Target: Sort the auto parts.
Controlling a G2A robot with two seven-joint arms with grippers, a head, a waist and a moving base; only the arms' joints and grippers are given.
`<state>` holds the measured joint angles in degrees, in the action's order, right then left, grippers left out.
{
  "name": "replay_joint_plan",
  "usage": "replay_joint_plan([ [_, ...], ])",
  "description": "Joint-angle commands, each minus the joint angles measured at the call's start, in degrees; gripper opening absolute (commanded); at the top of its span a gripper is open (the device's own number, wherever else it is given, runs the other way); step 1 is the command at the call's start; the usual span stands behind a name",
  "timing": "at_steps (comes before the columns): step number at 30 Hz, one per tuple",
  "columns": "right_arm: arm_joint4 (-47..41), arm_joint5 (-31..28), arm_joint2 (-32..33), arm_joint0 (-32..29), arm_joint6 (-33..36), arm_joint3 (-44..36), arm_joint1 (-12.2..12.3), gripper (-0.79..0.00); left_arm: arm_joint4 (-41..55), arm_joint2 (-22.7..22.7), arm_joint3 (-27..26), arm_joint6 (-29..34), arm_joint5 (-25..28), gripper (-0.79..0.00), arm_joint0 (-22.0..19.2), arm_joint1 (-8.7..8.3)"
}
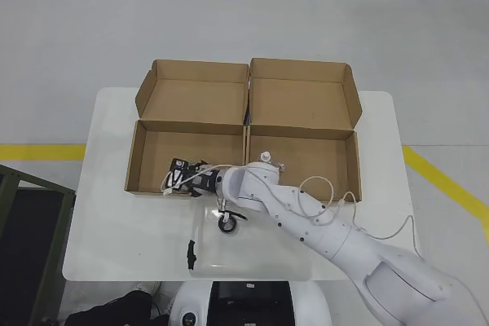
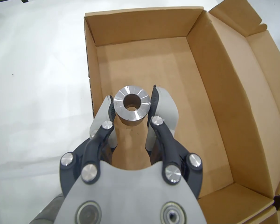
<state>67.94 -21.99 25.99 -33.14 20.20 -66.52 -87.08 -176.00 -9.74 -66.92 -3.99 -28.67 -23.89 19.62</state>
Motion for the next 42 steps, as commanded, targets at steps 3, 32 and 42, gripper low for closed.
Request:
replay_joint_plan([
  [3, 0.01, -0.09, 0.07, 0.42, -0.38, 2.35, -0.97, -0.760, 0.00, 0.00, 0.00, 0.00, 0.00, 0.000, 0.00, 0.00],
  [32, 2.28, -2.47, 5.25, 1.14, 0.23, 3.88, -3.33, 0.000, 0.00, 0.00, 0.00, 0.00, 0.00, 0.000, 0.00, 0.00],
  [42, 4.84, -6.71, 12.07, -4.38, 3.37, -13.99, -0.20, 0.000, 0.00, 0.00, 0.00, 0.00, 0.00, 0.000, 0.00, 0.00],
])
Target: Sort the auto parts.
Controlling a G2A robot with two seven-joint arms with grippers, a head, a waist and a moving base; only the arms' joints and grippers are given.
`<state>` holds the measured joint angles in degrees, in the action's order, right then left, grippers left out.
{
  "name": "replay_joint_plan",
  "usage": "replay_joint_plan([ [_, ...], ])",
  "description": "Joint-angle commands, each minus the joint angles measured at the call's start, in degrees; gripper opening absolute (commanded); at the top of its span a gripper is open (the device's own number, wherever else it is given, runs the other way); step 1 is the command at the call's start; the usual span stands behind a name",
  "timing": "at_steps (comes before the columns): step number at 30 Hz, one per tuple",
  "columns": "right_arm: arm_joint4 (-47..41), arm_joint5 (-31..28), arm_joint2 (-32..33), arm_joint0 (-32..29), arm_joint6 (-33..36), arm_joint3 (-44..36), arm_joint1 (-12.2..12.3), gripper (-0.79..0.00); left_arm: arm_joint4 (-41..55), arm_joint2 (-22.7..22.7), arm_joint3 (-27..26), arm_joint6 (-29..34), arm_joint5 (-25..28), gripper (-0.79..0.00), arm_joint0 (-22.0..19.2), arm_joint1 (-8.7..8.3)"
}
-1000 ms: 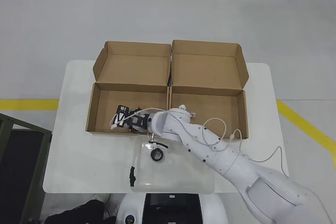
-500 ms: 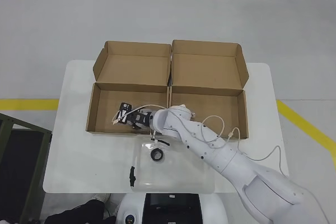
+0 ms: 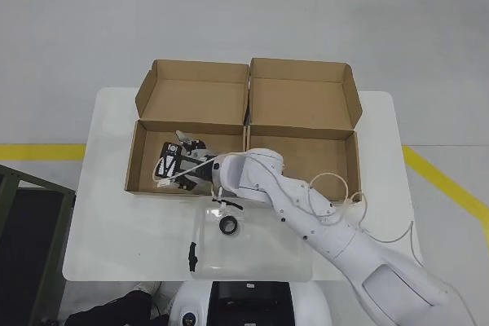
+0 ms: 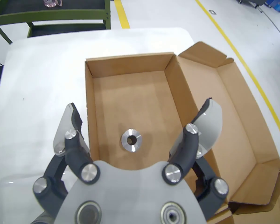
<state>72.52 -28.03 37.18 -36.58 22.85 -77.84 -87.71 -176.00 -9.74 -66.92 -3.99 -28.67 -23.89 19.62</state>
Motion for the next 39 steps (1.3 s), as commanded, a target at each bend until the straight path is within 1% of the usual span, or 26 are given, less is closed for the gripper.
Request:
replay_joint_plan([
  [1, 0.42, -1.44, 1.66, -1.91, 1.35, -4.81, 0.83, 0.000, 0.00, 0.00, 0.00, 0.00, 0.00, 0.000, 0.00, 0.00],
  [5, 0.24, -5.00, 4.49, -6.54, 4.32, -12.58, 2.44, 0.000, 0.00, 0.00, 0.00, 0.00, 0.00, 0.000, 0.00, 0.00],
  [10, 1.14, -8.67, 8.23, -13.25, 7.59, -20.39, 4.54, 0.000, 0.00, 0.00, 0.00, 0.00, 0.00, 0.000, 0.00, 0.00],
  [14, 2.54, -11.18, 11.31, -19.10, 8.84, -25.87, 6.19, 0.000, 0.00, 0.00, 0.00, 0.00, 0.00, 0.000, 0.00, 0.00],
  [21, 5.66, -16.69, 16.54, -28.07, 9.00, -33.13, 8.83, 0.000, 0.00, 0.00, 0.00, 0.00, 0.00, 0.000, 0.00, 0.00],
  [26, 8.30, -20.35, 20.46, -33.32, 8.30, -37.02, 10.50, 0.000, 0.00, 0.00, 0.00, 0.00, 0.00, 0.000, 0.00, 0.00],
  [30, 10.80, -22.40, 23.20, -36.82, 6.51, -38.82, 11.63, 0.000, 0.00, 0.00, 0.00, 0.00, 0.00, 0.000, 0.00, 0.00],
  [39, 16.52, -25.95, 25.60, -43.72, 1.36, -40.22, 13.62, 0.000, 0.00, 0.00, 0.00, 0.00, 0.00, 0.000, 0.00, 0.00],
])
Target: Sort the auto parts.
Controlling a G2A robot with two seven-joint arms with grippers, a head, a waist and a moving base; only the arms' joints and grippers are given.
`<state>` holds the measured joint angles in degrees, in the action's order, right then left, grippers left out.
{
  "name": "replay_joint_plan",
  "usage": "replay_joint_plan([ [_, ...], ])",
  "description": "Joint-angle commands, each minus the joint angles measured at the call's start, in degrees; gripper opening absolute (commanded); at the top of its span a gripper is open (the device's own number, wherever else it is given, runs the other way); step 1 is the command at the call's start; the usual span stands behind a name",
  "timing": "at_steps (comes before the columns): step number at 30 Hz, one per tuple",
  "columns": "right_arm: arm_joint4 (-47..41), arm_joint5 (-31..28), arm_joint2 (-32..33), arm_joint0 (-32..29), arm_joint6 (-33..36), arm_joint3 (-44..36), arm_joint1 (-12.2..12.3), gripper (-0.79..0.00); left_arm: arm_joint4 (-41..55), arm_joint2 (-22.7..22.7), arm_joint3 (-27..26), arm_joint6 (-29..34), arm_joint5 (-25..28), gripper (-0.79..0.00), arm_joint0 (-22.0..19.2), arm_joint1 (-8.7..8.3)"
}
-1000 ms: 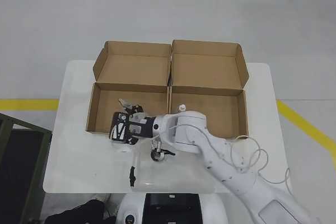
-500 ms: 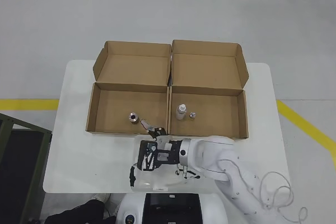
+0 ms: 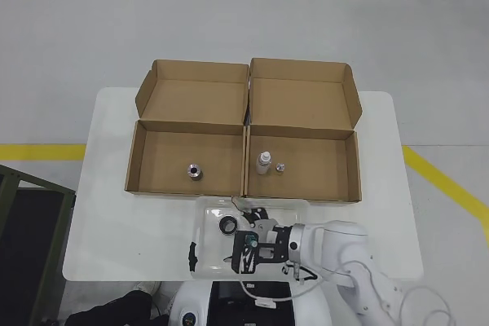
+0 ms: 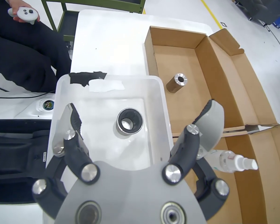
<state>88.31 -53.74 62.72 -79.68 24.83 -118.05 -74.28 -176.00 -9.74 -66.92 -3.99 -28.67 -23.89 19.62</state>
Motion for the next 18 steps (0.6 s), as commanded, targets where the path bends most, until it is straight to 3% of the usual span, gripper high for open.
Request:
replay_joint_plan([
  [1, 1.73, -0.49, 0.08, -1.10, -1.07, -0.03, 0.38, 0.000, 0.00, 0.00, 0.00, 0.00, 0.00, 0.000, 0.00, 0.00],
  [10, 7.10, 0.22, -1.11, -3.50, -7.00, 4.25, 1.48, 0.000, 0.00, 0.00, 0.00, 0.00, 0.00, 0.000, 0.00, 0.00],
  [18, 9.80, 3.12, -2.89, -1.26, -9.27, 8.57, 1.72, 0.000, 0.00, 0.00, 0.00, 0.00, 0.00, 0.000, 0.00, 0.00],
])
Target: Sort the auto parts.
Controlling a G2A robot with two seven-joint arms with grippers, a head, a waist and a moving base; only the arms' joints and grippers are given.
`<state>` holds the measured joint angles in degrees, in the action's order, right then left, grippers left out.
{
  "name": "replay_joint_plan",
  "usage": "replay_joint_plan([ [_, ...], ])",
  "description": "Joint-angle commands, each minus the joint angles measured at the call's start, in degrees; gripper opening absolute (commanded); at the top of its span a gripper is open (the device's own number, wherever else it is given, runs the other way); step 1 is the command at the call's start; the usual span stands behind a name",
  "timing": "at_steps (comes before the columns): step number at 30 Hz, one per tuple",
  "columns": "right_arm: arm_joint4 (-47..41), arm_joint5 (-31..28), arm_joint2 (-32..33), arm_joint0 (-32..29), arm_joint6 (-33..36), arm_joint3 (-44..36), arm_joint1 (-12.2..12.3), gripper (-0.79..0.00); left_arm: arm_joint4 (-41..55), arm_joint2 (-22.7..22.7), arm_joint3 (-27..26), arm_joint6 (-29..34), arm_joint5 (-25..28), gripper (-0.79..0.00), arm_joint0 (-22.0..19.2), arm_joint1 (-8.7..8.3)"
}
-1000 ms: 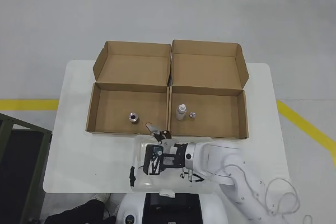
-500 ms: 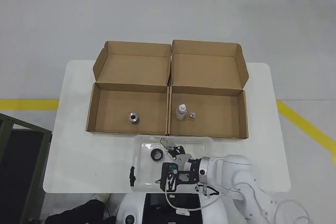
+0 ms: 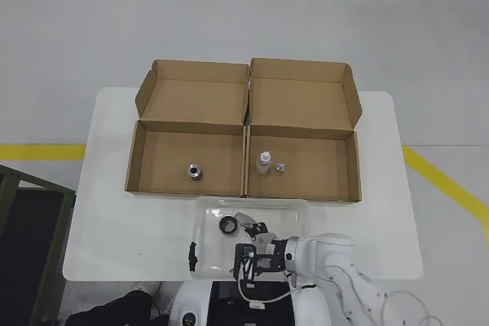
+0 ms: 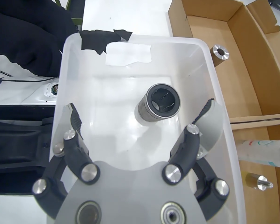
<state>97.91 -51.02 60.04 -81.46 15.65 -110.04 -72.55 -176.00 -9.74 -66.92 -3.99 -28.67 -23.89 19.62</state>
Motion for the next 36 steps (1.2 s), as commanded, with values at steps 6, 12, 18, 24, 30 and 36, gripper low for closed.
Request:
replay_joint_plan([
  [6, 0.10, 1.55, -1.69, 3.62, -0.30, 3.66, -0.13, 0.000, 0.00, 0.00, 0.00, 0.00, 0.00, 0.000, 0.00, 0.00],
  [12, -0.58, 3.37, -3.59, 6.45, 0.67, 7.10, -0.48, 0.000, 0.00, 0.00, 0.00, 0.00, 0.00, 0.000, 0.00, 0.00],
  [18, -1.78, 4.90, -5.44, 8.53, 1.41, 10.02, -0.85, -0.052, 0.00, 0.00, 0.00, 0.00, 0.00, 0.000, 0.00, 0.00],
  [24, -2.89, 5.73, -6.80, 9.99, 2.00, 11.38, -1.08, -0.111, 0.00, 0.00, 0.00, 0.00, 0.00, 0.000, 0.00, 0.00],
  [30, -3.79, 6.12, -7.49, 11.07, 2.57, 11.92, -1.15, -0.209, 0.00, 0.00, 0.00, 0.00, 0.00, 0.000, 0.00, 0.00],
  [36, -4.67, 6.94, -8.19, 12.07, 2.55, 13.29, -1.26, -0.394, 0.00, 0.00, 0.00, 0.00, 0.00, 0.000, 0.00, 0.00],
])
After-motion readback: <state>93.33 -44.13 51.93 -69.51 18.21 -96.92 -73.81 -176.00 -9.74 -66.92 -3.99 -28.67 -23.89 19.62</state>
